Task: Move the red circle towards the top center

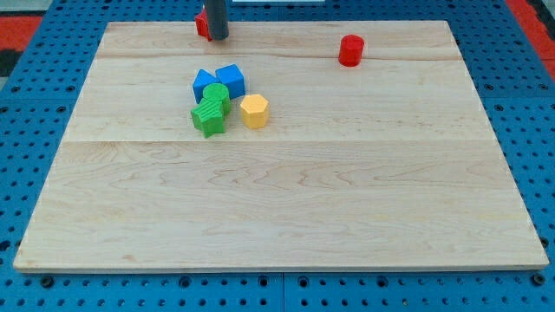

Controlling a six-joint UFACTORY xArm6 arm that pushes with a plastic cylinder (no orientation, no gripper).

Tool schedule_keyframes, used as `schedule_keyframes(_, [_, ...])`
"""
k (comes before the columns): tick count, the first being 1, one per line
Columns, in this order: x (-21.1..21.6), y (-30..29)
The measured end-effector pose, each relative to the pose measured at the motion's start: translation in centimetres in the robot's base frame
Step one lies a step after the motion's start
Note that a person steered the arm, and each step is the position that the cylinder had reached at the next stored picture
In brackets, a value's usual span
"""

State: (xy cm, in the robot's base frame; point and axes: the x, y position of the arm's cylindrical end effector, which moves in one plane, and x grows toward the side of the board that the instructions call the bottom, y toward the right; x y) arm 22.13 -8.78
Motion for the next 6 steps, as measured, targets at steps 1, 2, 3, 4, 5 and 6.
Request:
schedule_keyframes(1, [2.6, 5.6])
schedule_keyframes(2, [6.8, 11.3])
schedule_keyframes(3, [9.6, 17.6])
schedule_keyframes(4, [8.0, 23.9])
schedule_keyframes(5, [5.5, 21.4])
schedule_keyframes(6, [2.8, 20.3])
